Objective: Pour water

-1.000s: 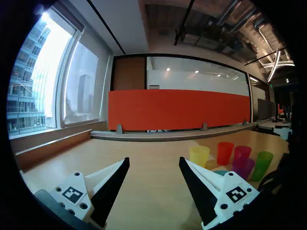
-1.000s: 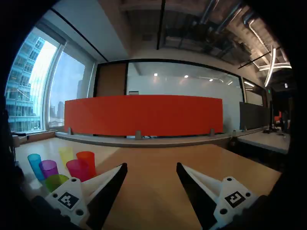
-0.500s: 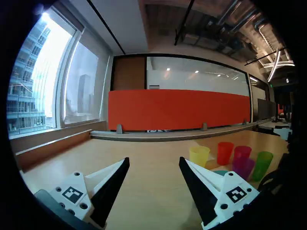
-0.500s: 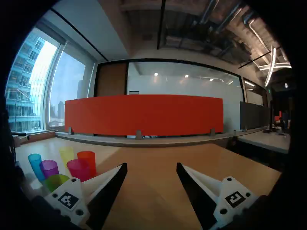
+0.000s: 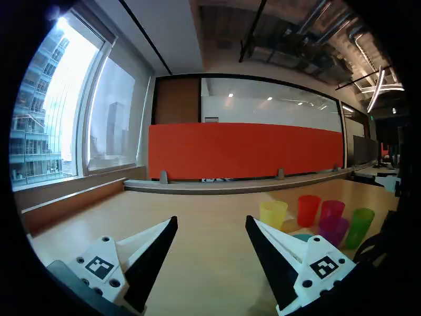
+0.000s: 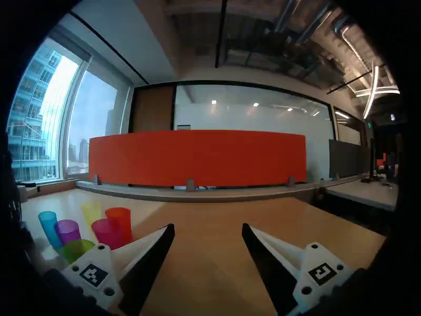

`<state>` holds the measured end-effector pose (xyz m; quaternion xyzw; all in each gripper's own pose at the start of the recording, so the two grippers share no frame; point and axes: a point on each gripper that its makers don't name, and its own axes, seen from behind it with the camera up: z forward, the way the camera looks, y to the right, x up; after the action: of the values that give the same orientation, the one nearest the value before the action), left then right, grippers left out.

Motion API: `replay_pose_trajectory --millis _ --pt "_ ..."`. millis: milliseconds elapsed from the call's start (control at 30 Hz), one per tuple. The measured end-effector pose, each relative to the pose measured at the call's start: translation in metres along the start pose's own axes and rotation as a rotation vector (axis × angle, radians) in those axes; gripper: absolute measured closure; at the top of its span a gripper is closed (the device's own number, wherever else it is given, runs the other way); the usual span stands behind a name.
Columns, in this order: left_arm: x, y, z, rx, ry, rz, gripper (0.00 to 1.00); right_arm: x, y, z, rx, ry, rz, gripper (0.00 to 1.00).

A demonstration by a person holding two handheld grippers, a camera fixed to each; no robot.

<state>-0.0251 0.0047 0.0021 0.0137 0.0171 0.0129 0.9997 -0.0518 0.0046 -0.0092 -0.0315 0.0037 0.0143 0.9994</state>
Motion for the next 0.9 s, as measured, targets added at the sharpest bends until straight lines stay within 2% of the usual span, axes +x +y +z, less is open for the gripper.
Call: replay_pose_trajectory --millis 900 --pt "0.0004 0.0005 0.0011 0.000 0.000 0.000 0.04 0.0000 0.0003 0.0003 0.000 0.000 0.000 0.01"
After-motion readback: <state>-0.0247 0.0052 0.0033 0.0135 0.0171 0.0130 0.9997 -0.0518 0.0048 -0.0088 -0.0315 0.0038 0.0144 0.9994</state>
